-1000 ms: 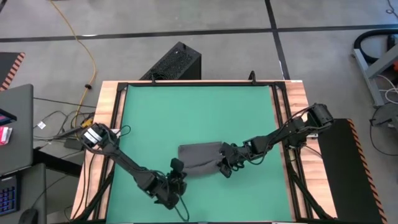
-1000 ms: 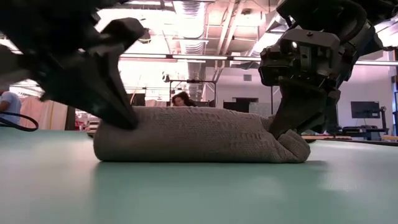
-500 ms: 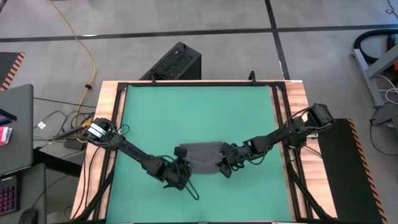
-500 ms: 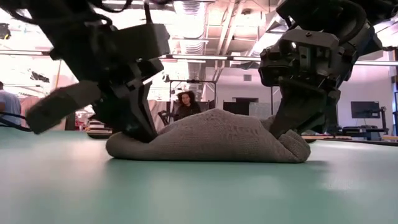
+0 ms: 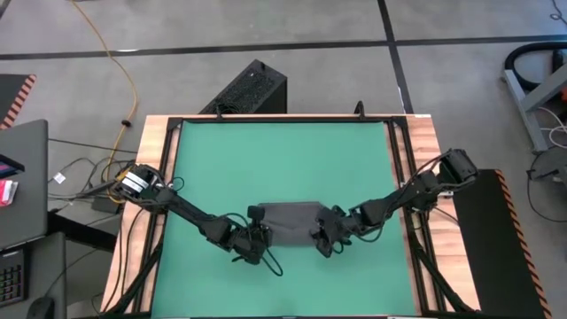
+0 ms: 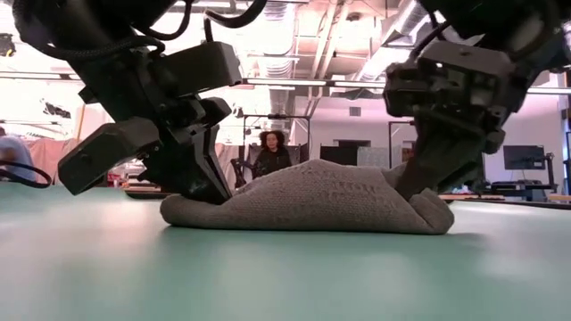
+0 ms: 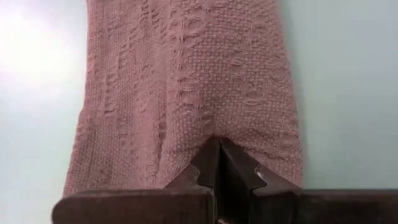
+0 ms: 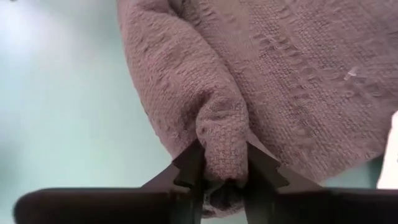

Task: Roll towel
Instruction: Roll the gray towel

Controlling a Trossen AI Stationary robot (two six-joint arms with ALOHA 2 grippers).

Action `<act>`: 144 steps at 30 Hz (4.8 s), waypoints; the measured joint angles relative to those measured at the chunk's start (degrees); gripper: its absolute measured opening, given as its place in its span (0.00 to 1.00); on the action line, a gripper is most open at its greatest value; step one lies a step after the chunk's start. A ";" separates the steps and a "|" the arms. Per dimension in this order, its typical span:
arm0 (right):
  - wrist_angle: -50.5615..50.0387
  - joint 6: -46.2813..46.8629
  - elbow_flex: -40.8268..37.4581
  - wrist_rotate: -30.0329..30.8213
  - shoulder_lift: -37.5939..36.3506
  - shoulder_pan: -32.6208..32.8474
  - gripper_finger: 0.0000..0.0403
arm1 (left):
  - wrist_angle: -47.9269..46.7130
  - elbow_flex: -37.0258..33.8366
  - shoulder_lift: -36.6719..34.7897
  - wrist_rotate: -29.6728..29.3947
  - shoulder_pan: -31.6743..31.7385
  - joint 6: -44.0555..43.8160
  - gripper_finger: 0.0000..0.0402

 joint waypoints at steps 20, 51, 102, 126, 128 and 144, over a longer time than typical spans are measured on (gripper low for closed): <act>-16.31 2.84 -0.72 3.83 -8.72 8.11 0.41 | 0.65 -0.15 0.04 0.96 0.04 -0.63 0.00; 7.94 -33.94 -0.03 21.82 -3.25 6.87 0.07 | 1.62 -0.34 0.04 0.85 0.02 -1.84 0.00; 7.50 -23.29 -0.06 13.75 6.02 4.37 0.05 | 39.15 -8.69 2.68 8.12 7.79 3.34 0.00; 20.89 -28.67 -0.41 19.31 4.48 12.64 0.05 | 34.11 -8.79 2.71 6.38 -2.03 -11.91 0.00; 20.16 -33.02 -0.31 19.94 0.71 13.35 0.06 | 33.59 -8.90 2.71 6.40 -2.11 -11.85 0.00; 20.38 -58.07 0.98 14.67 -0.04 16.63 0.70 | 33.51 -8.92 2.71 6.51 -2.05 -11.62 0.00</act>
